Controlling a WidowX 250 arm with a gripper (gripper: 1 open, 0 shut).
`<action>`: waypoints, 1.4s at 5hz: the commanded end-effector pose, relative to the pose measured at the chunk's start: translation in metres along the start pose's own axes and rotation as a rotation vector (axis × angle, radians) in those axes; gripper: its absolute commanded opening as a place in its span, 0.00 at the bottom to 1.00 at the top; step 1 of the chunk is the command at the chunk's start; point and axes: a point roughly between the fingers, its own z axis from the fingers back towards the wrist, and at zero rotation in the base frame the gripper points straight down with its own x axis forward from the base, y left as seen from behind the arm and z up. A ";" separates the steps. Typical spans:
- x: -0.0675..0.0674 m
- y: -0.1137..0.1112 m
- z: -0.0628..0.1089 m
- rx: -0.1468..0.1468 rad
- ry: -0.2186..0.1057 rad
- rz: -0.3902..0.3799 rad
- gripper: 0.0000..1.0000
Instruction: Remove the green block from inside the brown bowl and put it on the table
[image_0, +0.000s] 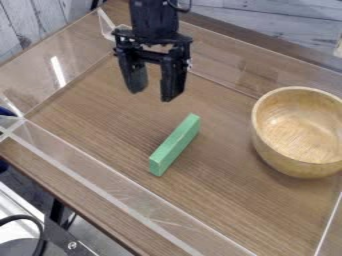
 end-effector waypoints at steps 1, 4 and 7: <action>0.002 -0.011 0.011 0.031 -0.055 -0.033 1.00; 0.003 -0.014 0.013 0.037 -0.104 -0.085 1.00; -0.005 -0.012 -0.004 0.007 -0.149 -0.041 1.00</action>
